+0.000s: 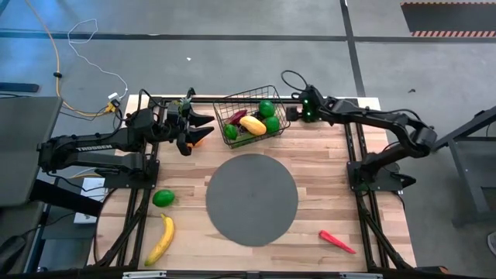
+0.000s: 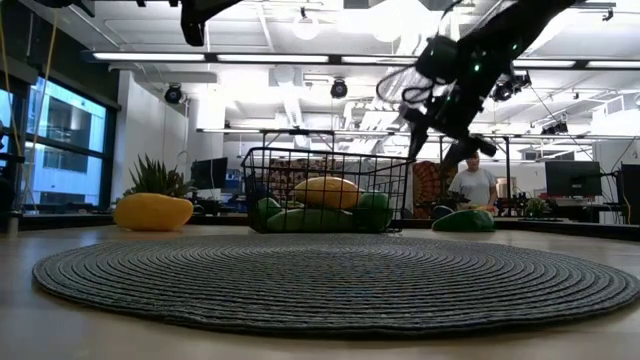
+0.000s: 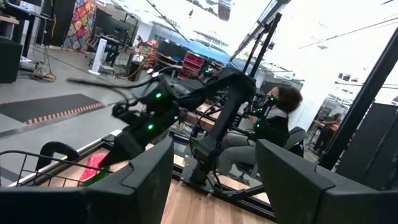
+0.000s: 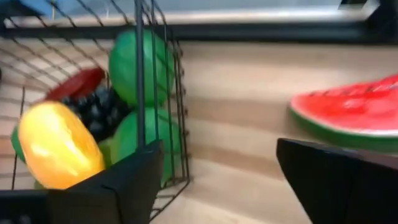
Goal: Build produce basket
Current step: Adjust the black wire basket
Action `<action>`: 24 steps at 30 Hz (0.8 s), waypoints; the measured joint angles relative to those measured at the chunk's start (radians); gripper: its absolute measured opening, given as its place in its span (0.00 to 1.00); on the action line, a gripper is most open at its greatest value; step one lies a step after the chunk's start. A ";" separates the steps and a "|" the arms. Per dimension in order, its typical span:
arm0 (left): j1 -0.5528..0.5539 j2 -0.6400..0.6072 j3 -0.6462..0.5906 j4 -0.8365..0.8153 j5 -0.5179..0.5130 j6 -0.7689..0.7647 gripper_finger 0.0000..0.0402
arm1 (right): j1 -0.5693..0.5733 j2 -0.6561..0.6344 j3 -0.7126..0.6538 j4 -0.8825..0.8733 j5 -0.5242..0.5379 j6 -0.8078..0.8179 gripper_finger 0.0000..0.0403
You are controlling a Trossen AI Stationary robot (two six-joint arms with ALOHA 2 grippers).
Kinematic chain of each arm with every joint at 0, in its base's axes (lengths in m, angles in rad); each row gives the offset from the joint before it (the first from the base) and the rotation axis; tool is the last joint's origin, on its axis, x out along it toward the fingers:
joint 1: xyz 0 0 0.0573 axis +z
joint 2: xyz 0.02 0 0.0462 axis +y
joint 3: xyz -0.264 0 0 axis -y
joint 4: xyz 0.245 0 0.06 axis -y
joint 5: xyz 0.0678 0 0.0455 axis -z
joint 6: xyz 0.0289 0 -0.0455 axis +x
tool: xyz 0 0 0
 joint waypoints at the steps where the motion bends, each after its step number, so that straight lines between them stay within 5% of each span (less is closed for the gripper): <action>1: 0.000 0.000 0.000 0.000 0.000 -0.001 0.54 | -0.004 0.012 0.000 0.000 -0.022 0.000 0.68; 12: 0.000 0.000 0.000 0.000 0.003 0.000 0.54 | 0.000 0.014 0.000 0.004 -0.145 -0.024 0.29; 24: 0.000 0.000 0.000 0.000 0.004 -0.001 0.54 | 0.087 0.014 0.000 0.005 -0.194 -0.027 0.01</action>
